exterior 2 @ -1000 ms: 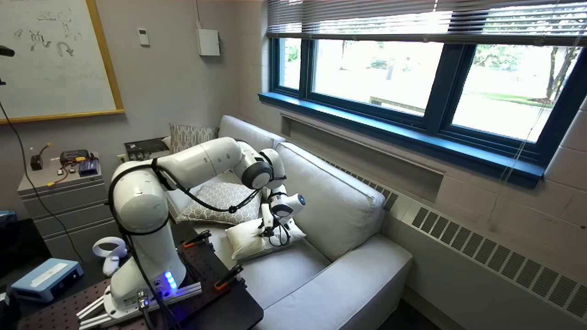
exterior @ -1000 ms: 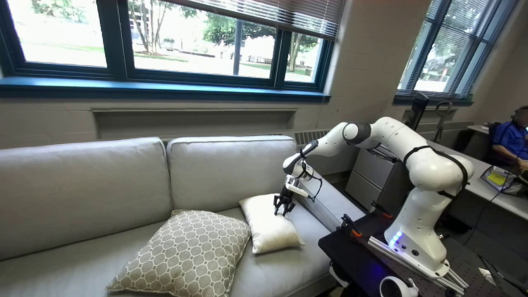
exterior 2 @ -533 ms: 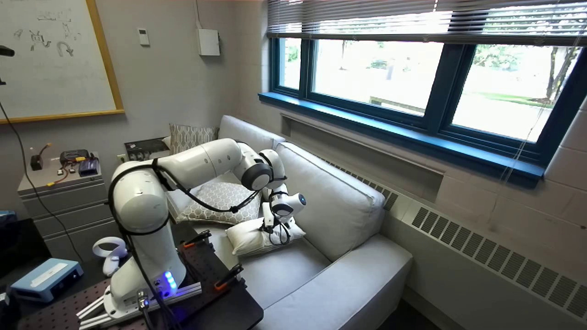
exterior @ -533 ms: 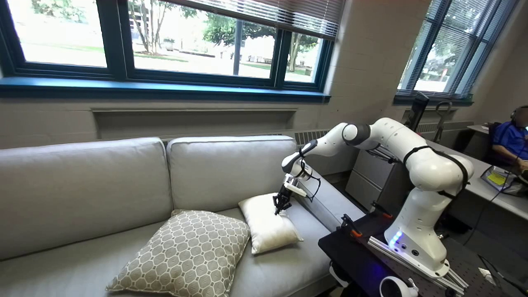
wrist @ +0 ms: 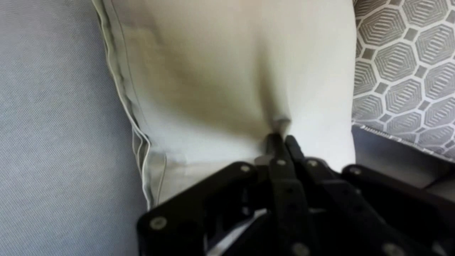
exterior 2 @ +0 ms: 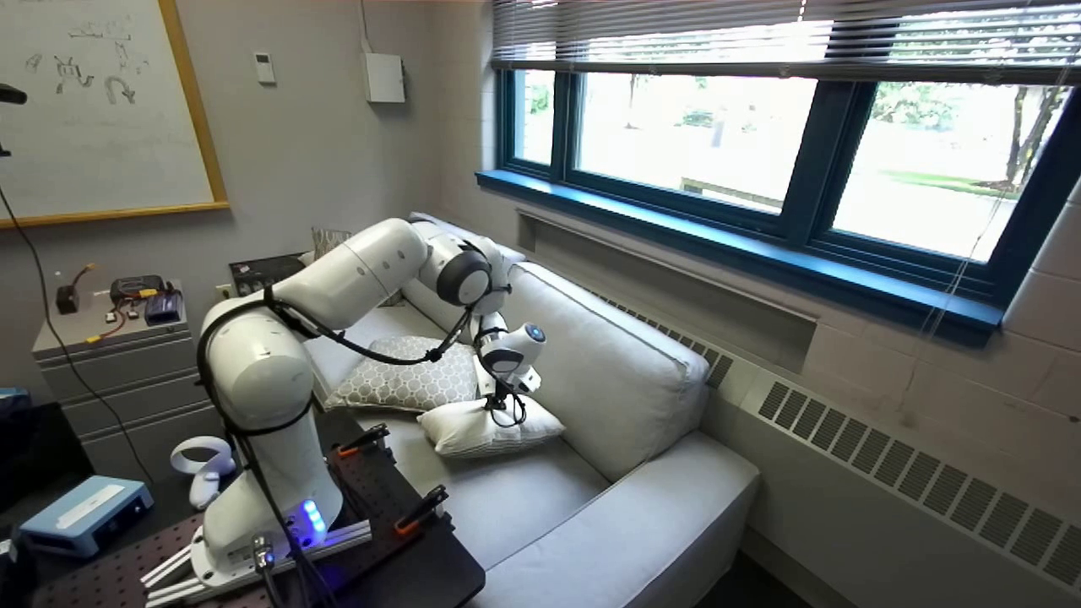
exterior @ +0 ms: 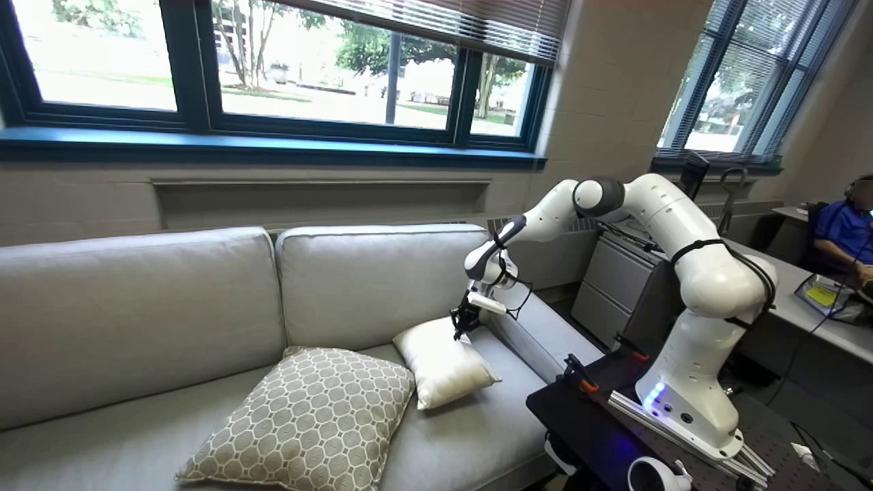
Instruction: Pick up the two pillows and move them to the right side of the couch
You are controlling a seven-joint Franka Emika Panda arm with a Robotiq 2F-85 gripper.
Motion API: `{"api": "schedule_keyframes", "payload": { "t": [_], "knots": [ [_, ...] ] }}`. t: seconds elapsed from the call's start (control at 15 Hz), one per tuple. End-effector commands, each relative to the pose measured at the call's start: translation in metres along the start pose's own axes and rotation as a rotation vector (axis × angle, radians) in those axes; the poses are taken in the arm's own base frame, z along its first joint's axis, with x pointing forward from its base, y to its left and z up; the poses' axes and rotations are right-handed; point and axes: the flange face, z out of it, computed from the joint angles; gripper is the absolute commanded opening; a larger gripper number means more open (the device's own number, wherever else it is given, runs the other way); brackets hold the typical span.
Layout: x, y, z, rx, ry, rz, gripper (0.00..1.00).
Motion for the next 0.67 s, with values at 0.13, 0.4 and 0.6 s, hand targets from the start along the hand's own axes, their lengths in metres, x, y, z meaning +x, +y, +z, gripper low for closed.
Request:
{"api": "schedule_keyframes", "payload": {
  "t": [0.13,0.4,0.6],
  "knots": [
    [-0.056,-0.006,-0.074,-0.153,0.242,0.086,0.01],
    [-0.095,0.017,-0.112,-0.246,0.389,0.2,0.01],
    [-0.121,0.043,-0.133,-0.317,0.497,0.297,0.01]
  ]
}}
